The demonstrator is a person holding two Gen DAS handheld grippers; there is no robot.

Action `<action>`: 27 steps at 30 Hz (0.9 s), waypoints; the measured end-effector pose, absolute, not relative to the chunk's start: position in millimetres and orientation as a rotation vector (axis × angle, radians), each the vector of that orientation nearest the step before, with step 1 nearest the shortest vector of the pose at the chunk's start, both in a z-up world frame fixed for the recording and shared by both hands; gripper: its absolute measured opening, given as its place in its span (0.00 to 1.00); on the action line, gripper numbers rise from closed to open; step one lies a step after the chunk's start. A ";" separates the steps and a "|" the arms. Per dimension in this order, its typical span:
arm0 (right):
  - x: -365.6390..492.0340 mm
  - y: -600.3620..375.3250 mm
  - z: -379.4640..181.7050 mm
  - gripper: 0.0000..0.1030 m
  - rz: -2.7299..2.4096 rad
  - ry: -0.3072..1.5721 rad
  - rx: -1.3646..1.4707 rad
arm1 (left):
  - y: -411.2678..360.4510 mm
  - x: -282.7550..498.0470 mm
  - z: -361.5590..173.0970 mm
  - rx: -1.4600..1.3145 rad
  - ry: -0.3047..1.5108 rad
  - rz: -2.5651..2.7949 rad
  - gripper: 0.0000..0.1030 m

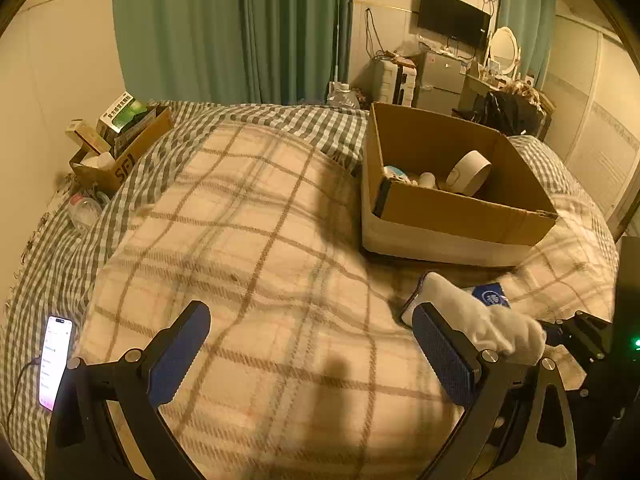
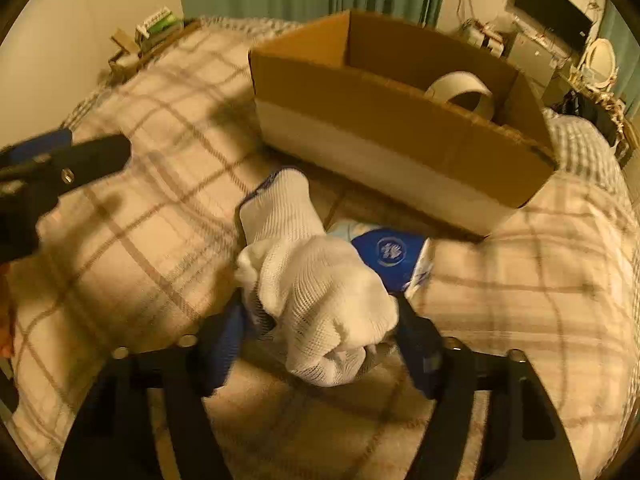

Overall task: Organize objects
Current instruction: 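Grasp the white glove with the right gripper, then grasp the blue tissue pack with the left gripper while the right gripper holds the glove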

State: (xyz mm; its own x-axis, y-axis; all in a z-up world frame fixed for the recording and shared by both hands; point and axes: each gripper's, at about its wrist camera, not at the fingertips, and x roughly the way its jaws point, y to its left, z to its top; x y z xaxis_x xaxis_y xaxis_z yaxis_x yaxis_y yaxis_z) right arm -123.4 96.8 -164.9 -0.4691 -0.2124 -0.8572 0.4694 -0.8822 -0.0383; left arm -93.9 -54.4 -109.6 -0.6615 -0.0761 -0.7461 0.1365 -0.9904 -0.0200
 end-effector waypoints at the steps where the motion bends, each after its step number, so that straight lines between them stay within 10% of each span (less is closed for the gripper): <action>1: -119.9 101.4 -158.0 0.59 -2.395 0.372 1.304 | -52.1 -90.7 -106.7 1.229 0.120 -2.766 1.00; 13: -110.4 194.3 -61.7 0.57 -2.747 0.338 1.092 | 16.1 -108.7 -99.1 1.327 0.117 -2.868 1.00; 27: -135.1 228.3 -104.1 0.57 -2.773 0.292 1.214 | 81.5 -158.7 -163.6 1.549 0.013 -2.830 1.00</action>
State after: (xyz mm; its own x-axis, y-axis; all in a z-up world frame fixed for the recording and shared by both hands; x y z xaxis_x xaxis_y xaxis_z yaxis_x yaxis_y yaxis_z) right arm -135.1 228.3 -104.1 -0.6769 -0.0150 -0.7359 0.1678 -0.9766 -0.1344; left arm -158.7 81.5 -163.6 -0.5362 0.0780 -0.8405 -0.0706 -0.9964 -0.0475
